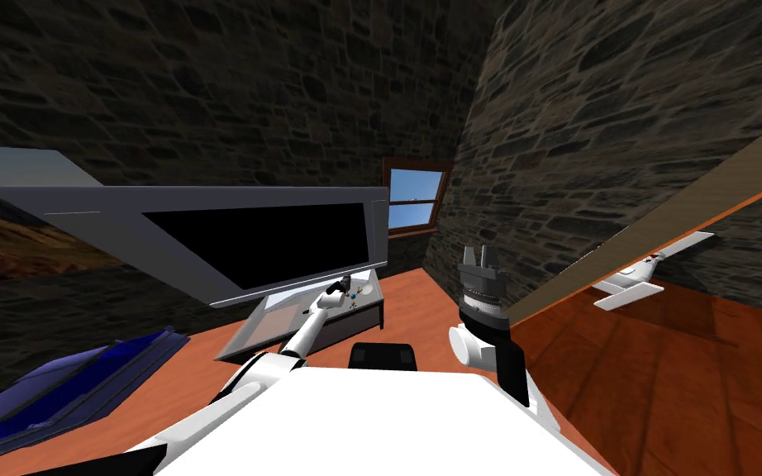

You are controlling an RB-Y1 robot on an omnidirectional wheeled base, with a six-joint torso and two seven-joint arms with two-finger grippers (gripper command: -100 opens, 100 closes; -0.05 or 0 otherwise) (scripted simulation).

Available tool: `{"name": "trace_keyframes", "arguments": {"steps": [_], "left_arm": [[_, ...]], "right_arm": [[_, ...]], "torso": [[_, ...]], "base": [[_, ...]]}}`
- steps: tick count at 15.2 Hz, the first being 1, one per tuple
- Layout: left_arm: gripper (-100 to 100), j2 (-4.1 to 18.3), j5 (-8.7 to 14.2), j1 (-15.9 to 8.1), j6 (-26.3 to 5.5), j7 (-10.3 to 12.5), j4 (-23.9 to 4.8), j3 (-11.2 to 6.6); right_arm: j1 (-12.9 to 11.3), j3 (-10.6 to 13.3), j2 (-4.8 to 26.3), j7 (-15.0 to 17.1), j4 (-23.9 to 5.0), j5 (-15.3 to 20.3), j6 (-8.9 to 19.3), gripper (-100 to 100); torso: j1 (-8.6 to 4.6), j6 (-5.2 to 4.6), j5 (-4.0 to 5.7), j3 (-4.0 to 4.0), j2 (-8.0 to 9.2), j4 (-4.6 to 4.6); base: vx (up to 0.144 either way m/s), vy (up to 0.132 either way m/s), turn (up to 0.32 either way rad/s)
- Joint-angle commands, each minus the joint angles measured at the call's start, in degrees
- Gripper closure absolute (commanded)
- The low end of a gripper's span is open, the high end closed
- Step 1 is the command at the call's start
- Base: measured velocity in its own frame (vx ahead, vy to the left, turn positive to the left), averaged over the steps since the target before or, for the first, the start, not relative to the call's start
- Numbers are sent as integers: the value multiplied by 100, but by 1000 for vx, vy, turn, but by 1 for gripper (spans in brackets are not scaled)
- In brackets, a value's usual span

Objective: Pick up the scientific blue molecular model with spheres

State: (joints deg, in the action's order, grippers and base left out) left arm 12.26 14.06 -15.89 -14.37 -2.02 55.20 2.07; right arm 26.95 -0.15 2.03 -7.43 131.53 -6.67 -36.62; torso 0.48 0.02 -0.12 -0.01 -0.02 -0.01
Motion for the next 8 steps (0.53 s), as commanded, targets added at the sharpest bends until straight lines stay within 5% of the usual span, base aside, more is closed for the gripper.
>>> {"name": "trace_keyframes", "arguments": {"steps": [1, 4, 8], "left_arm": [[-100, -22, 68, -237, -218, 30, -286, 0], [-100, -22, 68, -237, -218, 30, -488, 0], [-100, -60, 187, -616, -533, 79, -1126, 11]], "right_arm": [[0, 0, 0, 0, 0, 0, 0, 0], [0, 0, 0, 0, 0, 0, 0, 0], [-1, 1, 0, 0, 0, 0, 0, 0]], "torso": [[0, 0, 0, 0, 0, 0], [-7, -1, 2, -3, -5, -1], [-7, -5, 2, -5, -9, -2]], "base": [[-38, 89, -99], [-34, 69, -95], [-37, 82, -176]]}}
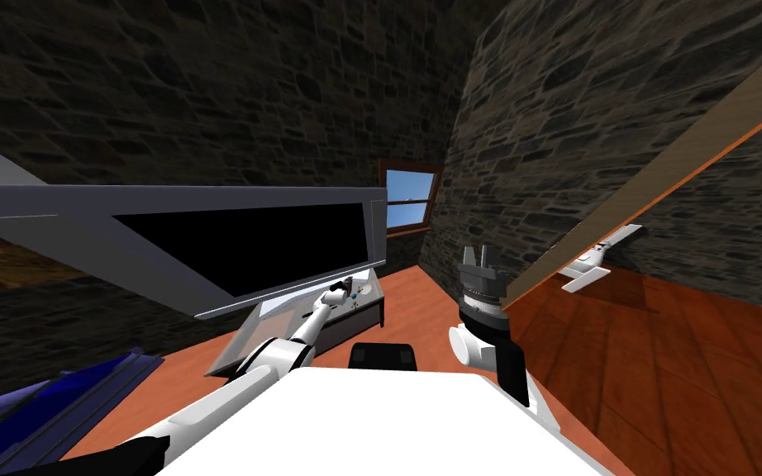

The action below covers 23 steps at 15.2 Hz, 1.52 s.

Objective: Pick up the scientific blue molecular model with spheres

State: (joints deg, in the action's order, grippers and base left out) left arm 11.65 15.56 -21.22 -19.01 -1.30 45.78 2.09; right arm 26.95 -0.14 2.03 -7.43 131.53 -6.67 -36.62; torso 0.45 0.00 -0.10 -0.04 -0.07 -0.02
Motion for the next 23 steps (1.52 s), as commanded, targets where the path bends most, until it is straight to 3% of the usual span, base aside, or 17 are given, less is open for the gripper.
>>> {"name": "trace_keyframes", "arguments": {"steps": [1, 2, 3, 5, 6, 9, 10, 16, 17, 19, 22, 23], "left_arm": [[-100, 0, 36, -84, -69, 8, -233, 9], [-100, 0, 36, -84, -69, 8, -233, 9], [-100, -20, 92, -263, -216, 31, -388, 14], [-100, -20, 92, -263, -216, 31, -555, 14], [-100, -42, 145, -434, -356, 53, -717, 19], [-100, -42, 145, -434, -356, 53, -861, 19], [-100, -63, 195, -597, -487, 73, -1052, 24], [-100, -128, 324, -1022, -823, 126, -1891, 36], [-100, -128, 324, -1022, -823, 126, -1894, 36], [-100, -167, 390, -1243, -993, 154, -2270, 43], [-100, -167, 390, -1243, -993, 154, -2273, 43], [-100, -183, 416, -1331, -1060, 164, -2423, 46]], "right_arm": [[0, 0, 0, 0, 0, 0, 0, 0], [1, 0, 0, 0, 0, 0, 0, 0], [1, 0, 0, 0, 0, 0, 0, 0], [0, 0, 0, 0, 0, 0, 0, 0], [1, 0, 0, 0, 0, 0, 0, 0], [1, 0, 0, 0, 0, 0, 0, 0], [1, 0, -1, 0, 0, 0, 0, 0], [1, 0, 0, 0, 0, 0, 0, 0], [0, 0, 0, 0, 0, 0, 0, 0], [1, 0, 0, 0, 0, 0, 0, 0], [1, 0, 0, 0, 0, 0, 0, 0], [2, 0, 0, 0, 0, 0, 0, 0]], "torso": [[0, 0, 0, 0, 0, 0], [-4, 3, 0, 0, 0, 0], [-13, 3, 2, -2, -4, -1], [-16, 0, 3, -3, -6, -1], [-16, 2, 3, -4, -8, -2], [-11, 2, 2, -5, -9, -2], [-18, 3, 3, -6, -12, -2], [-2, 2, 0, -4, -7, -1], [-4, 1, 1, -4, -8, -2], [-10, 0, 2, -7, -14, -2], [-12, 3, 2, -10, -19, -4], [-20, 4, 4, -11, -21, -4]], "base": [[-45, 70, -58], [-26, 41, 11], [-28, 39, -128], [-27, 54, -114], [-30, 75, -136], [-23, 56, -72], [-17, 35, -91], [-31, 77, -161], [-25, 65, -118], [-11, 67, -163], [-7, 49, -55], [-4, 19, -62]]}}
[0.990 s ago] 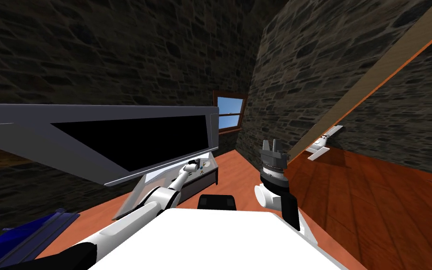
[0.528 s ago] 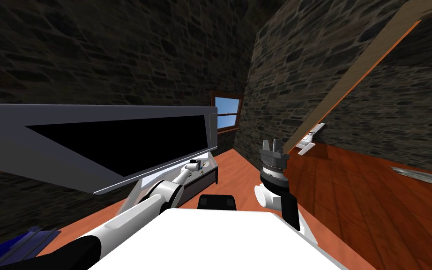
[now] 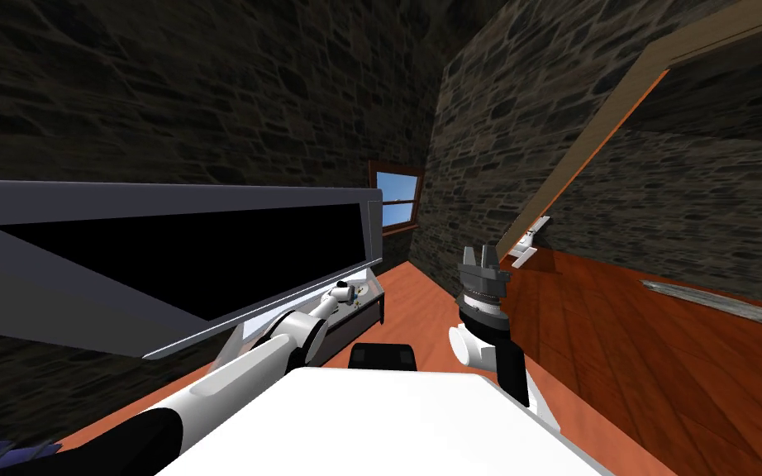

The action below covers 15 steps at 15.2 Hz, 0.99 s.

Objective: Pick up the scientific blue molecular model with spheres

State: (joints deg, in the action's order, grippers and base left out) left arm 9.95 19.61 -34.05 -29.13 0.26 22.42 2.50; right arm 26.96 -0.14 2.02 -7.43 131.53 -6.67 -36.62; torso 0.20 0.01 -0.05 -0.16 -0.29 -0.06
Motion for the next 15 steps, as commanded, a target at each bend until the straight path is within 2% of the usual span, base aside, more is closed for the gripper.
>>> {"name": "trace_keyframes", "arguments": {"steps": [1, 4, 5, 6, 8, 12, 13, 15], "left_arm": [[-100, -27, 32, -120, -102, 17, -209, 7], [-100, -46, 59, -213, -170, 28, -362, 10], [-100, -35, 41, -149, -161, 31, -252, 12], [-100, -86, -19, -44, 17, 33, -312, -13], [-100, -126, -71, 50, 161, 36, -341, -32], [-100, -124, -90, 69, 110, 76, -279, -22], [100, -125, -85, 62, 132, 61, -299, -25], [100, -122, -85, 56, 137, 61, -293, -25]], "right_arm": [[0, 0, 0, 0, 0, 0, 0, 0], [0, 0, 0, 0, 0, 0, 0, 0], [0, 0, 0, 0, 0, 0, 0, 0], [0, 0, 0, 0, 0, 0, 0, 0], [1, 0, 0, 0, 0, 0, 0, 0], [1, 0, 0, 0, 0, 0, 0, 0], [1, 0, 0, 0, 0, 0, 0, 0], [0, 0, 0, 0, 0, 0, 0, 0]], "torso": [[0, 0, 0, 0, 0, 0], [5, 1, -1, 0, 1, 0], [4, 1, -1, 0, 0, 0], [0, 2, 0, 0, -1, 0], [-7, 2, 1, -11, -20, -4], [-15, 2, 3, -5, -9, -2], [-13, 2, 3, -4, -6, -2], [-12, 3, 2, -3, -2, -5]], "base": [[-6, 33, -134], [-5, 41, -95], [-2, 22, -20], [33, 7, -20], [72, 5, -17], [5, -10, 24], [0, 0, 0], [0, 0, 0]]}}
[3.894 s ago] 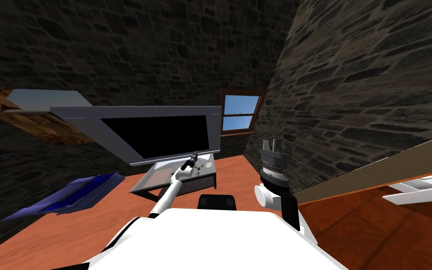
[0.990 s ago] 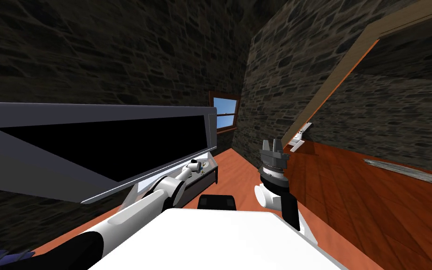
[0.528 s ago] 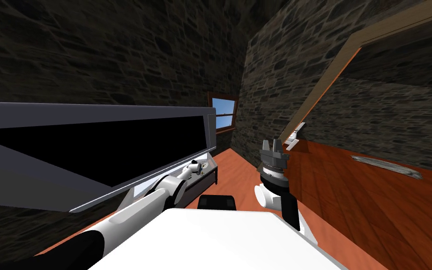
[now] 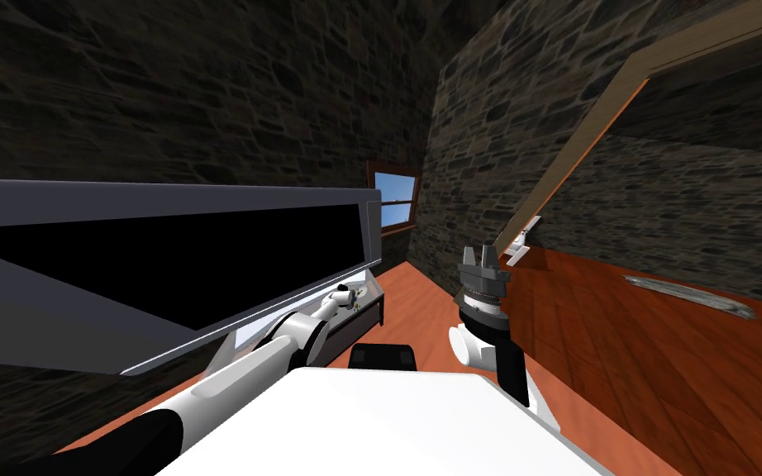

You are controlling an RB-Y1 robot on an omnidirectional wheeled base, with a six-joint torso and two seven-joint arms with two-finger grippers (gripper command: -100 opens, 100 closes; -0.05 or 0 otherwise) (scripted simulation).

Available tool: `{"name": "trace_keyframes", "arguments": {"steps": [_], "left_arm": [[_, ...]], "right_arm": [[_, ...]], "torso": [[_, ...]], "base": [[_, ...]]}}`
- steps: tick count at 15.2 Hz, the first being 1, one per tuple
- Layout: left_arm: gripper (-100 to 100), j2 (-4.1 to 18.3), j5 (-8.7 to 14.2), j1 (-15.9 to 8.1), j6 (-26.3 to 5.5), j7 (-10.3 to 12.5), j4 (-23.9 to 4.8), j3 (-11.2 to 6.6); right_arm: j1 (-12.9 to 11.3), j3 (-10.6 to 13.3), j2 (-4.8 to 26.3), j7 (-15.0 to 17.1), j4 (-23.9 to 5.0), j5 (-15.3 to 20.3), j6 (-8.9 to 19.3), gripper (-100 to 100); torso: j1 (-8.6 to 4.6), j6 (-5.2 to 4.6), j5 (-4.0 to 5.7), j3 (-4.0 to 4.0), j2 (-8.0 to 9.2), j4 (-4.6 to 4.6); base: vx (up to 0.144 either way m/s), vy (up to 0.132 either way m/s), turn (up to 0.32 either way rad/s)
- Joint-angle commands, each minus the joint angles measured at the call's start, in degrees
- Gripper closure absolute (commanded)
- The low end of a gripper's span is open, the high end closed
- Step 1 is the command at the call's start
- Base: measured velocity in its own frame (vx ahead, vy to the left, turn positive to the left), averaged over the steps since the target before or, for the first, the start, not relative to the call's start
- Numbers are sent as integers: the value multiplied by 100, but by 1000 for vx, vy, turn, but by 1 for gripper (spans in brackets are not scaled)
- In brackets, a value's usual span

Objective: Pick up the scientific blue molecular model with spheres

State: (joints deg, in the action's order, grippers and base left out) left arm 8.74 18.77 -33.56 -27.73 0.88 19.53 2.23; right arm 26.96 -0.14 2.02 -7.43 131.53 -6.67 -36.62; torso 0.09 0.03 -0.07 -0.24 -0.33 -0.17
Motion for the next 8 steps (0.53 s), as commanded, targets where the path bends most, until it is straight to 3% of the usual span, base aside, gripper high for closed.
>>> {"name": "trace_keyframes", "arguments": {"steps": [1, 5, 7, 8], "left_arm": [[100, 0, 0, 0, 0, 0, 0, 0], [100, 84, 131, -210, -304, -33, 12, 37], [100, 84, 131, -210, -304, -33, 12, 37], [100, 80, 78, -125, -359, 30, 162, 51]], "right_arm": [[0, 0, 0, 0, 0, 0, 0, 0], [0, 0, 0, 0, 0, 0, 0, 0], [0, 0, 0, 0, 0, 0, 0, 0], [0, 0, 0, 0, 0, 0, 0, 0]], "torso": [[0, 0, 0, 0, 0, 0], [6, -3, -1, -1, -4, 2], [6, -1, -1, 5, 9, 2], [6, 0, -1, 5, 9, 1]], "base": [[0, 0, 0], [-20, 5, -20], [-48, 5, 10], [-19, 2, 2]]}}
